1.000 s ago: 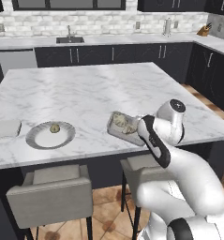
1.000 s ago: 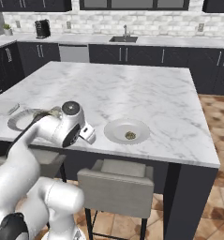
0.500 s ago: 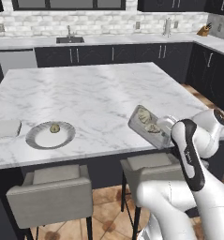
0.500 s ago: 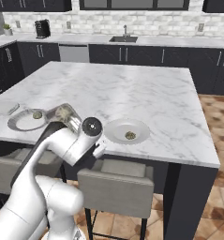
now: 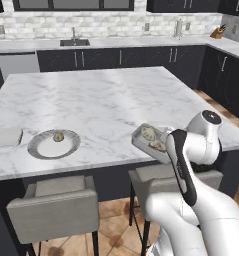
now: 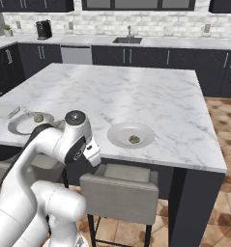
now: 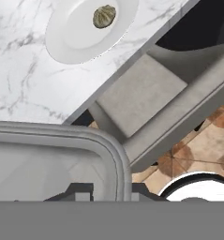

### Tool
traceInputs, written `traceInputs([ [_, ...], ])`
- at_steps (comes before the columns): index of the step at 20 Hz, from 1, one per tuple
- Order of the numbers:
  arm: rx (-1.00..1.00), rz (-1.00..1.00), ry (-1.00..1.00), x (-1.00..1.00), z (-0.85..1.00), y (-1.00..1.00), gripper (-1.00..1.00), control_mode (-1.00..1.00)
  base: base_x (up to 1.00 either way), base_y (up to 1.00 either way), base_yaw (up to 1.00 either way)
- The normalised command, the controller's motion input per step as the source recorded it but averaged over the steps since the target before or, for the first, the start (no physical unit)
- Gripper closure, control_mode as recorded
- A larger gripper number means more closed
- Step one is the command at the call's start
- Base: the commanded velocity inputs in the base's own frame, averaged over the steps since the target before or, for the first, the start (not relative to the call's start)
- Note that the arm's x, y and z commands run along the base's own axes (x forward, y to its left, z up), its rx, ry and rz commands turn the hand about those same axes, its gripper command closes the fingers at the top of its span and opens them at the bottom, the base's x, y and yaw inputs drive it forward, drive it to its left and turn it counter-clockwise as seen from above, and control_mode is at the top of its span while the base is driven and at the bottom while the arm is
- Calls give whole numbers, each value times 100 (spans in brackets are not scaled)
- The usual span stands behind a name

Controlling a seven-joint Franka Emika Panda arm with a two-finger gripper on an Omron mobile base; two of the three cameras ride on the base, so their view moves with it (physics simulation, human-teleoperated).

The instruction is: Place two dumplings into each of the tupperware containers and then place the containers in the fridge.

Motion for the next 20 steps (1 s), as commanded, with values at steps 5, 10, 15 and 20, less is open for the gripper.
traceInputs([
  [5,0,0,0,-6,0,0,100,-100,0,0,0],
  [10,0,0,0,-7,0,0,100,100,-28,-7,-13],
  [15,0,0,0,0,0,0,100,100,-54,-23,-50],
  [20,0,0,0,0,0,0,100,100,-7,-24,-67],
])
